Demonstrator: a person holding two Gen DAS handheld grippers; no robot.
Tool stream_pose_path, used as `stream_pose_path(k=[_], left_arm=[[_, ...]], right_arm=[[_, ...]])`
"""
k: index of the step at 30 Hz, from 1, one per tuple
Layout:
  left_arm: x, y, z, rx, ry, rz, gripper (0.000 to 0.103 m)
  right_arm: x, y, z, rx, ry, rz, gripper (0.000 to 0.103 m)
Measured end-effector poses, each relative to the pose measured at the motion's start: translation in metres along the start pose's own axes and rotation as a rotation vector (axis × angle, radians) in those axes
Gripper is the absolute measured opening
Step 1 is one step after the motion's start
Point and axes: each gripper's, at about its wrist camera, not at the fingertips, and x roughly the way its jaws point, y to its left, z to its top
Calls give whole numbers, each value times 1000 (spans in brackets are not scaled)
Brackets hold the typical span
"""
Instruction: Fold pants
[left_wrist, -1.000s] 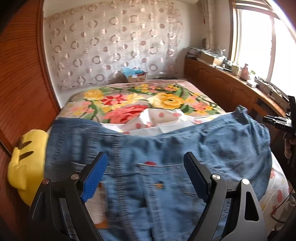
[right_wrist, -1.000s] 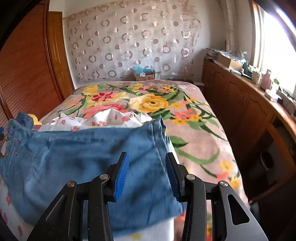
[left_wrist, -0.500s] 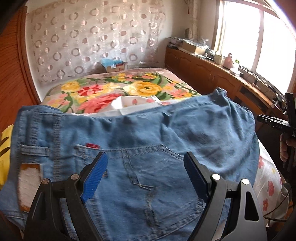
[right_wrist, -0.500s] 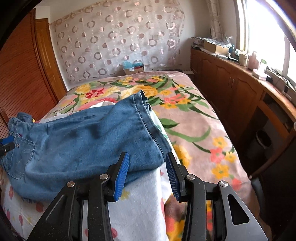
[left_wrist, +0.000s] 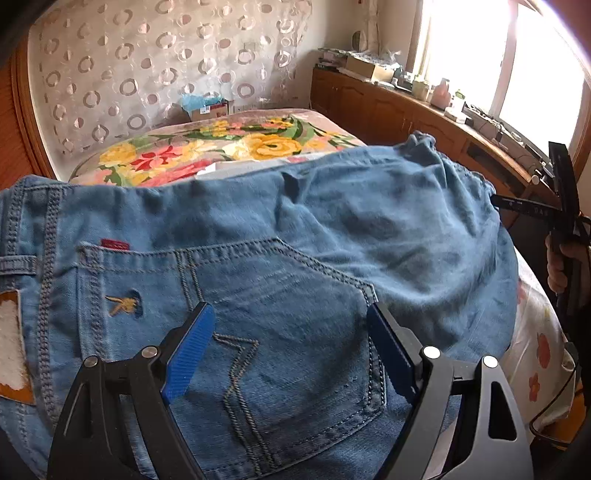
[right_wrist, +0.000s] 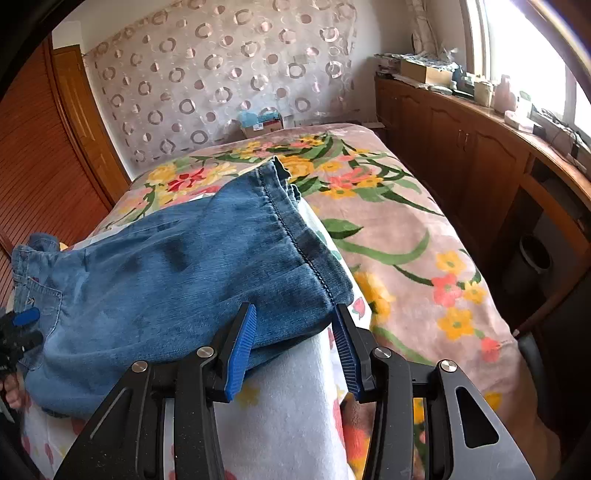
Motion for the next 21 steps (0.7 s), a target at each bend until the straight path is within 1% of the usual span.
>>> stream_pose_path(k=[4, 10, 11, 12, 13, 16, 19, 21], left_arm=[[4, -2, -3, 1, 7, -2, 85], [7, -3, -4, 2, 15, -3, 85], [7, -4, -5, 2, 17, -2, 85], [7, -4, -4, 4, 18, 0, 85], [7, -4, -5, 4, 18, 2, 85], [8, -3, -4, 3, 18, 0, 85], [8, -4, -5, 4, 18, 1, 85], [8, -4, -5, 4, 17, 1, 85]], right_arm=[[2, 1, -2, 11, 7, -5, 44], [2, 5, -2, 13, 7, 10, 43], [2, 5, -2, 7, 3, 14, 39], [1, 6, -2, -1, -2, 17, 23], [1, 7, -2, -8, -8, 21, 10], [-6, 9, -1, -24, -40, 21, 4], [-16, 14, 0, -39, -80, 18, 3], [-19, 16, -1, -49, -92, 20, 2]])
